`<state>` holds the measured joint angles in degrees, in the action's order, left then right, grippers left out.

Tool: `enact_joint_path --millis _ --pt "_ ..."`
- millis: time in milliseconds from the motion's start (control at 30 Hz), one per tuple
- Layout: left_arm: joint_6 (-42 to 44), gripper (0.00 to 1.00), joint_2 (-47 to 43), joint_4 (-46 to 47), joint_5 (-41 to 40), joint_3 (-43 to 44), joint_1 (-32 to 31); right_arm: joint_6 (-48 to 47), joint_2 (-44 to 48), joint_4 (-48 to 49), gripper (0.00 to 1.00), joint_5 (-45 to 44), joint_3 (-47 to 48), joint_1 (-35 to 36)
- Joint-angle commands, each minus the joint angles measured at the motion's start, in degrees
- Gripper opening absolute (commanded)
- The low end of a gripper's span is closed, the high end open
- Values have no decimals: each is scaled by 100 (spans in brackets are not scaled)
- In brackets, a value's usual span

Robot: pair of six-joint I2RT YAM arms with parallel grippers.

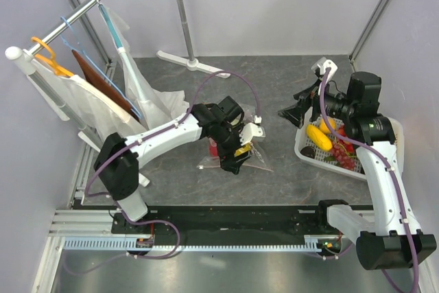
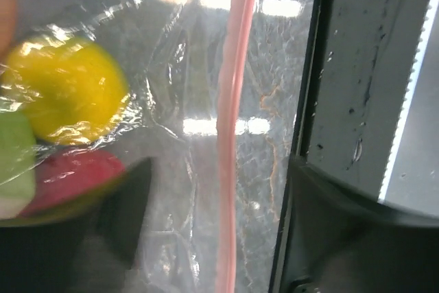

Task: Place the food in the zip-top bag and seal the zipper
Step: Place the zipper food storage bag at the center of the board, then reset both arms

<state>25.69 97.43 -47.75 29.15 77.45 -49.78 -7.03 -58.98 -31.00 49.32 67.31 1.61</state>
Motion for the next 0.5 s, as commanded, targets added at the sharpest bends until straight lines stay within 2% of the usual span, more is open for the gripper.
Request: enact_joint_path --millis 0,67,133,267,333,467 --pt "-90 100 -759 -507 171 691 -23 -54 80 -204 98 -194 37 -29" --pt "-205 100 -1058 -595 -126 920 -23 121 80 -213 98 -247 -51 -29" --pt "-345 100 -1103 -797 -338 1499 99 201 97 -239 98 -353 -139 -29" --pt "-802 100 -857 -1263 -41 3079 932 543 141 -160 98 -1080 -139 -29" --pt "-934 100 -962 -1185 -154 3206 1206 623 89 -221 98 -1643 -104 -29" --pt "-1075 100 -1268 -1053 -339 2891 1821 422 18 -389 98 -2075 -174 -29"
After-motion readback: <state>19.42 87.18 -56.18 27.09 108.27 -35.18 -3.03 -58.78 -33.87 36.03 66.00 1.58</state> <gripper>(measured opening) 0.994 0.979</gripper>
